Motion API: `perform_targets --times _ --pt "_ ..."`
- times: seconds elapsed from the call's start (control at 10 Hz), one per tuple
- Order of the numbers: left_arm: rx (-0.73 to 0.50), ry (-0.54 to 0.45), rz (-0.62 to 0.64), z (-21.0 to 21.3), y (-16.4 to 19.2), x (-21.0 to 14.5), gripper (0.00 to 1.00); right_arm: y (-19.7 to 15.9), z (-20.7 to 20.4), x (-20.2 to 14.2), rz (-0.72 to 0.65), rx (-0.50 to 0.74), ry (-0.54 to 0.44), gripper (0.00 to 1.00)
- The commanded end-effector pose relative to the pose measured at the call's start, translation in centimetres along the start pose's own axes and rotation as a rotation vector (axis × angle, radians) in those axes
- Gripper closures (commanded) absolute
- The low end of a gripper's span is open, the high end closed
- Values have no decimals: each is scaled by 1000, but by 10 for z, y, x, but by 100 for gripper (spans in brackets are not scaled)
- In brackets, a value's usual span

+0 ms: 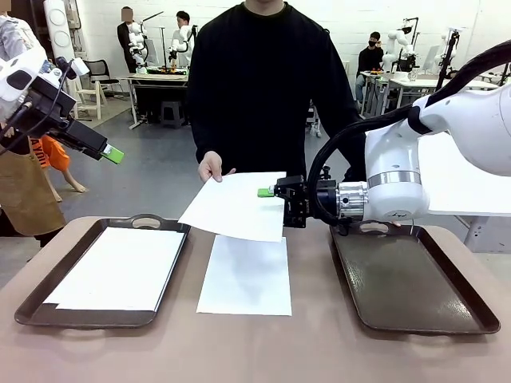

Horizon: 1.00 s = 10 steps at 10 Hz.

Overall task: Sort the A4 documents.
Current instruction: Receive the A4 Paper.

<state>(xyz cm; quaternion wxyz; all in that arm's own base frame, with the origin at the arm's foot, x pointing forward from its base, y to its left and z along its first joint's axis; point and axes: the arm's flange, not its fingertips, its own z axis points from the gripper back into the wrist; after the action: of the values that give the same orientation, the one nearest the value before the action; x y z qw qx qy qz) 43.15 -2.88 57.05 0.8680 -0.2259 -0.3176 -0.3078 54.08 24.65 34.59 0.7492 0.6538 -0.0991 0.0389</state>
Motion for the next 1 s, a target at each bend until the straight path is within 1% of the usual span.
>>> perform_targets --times 0.0,0.1,0.2,0.3,0.4,0.5,0.9 --pt "-4 -4 -11 1 2 -1 0 -4 -3 6 -14 6 -17 55" --pt "-4 -4 -11 1 2 -1 0 -4 -4 7 -15 14 -16 68" --pt "-4 -4 -11 1 2 -1 0 -3 -3 7 -19 19 -15 73" --pt "-4 -4 -11 1 2 -1 0 -4 -3 7 -23 21 -13 86" --pt "-4 -4 -11 1 2 -1 0 -4 -2 6 -28 22 -13 92" --pt "-4 -4 -11 1 2 -1 0 -4 -1 6 -26 20 -11 100" --pt "-4 -4 -11 1 2 -1 0 0 -1 3 -10 16 -5 100"
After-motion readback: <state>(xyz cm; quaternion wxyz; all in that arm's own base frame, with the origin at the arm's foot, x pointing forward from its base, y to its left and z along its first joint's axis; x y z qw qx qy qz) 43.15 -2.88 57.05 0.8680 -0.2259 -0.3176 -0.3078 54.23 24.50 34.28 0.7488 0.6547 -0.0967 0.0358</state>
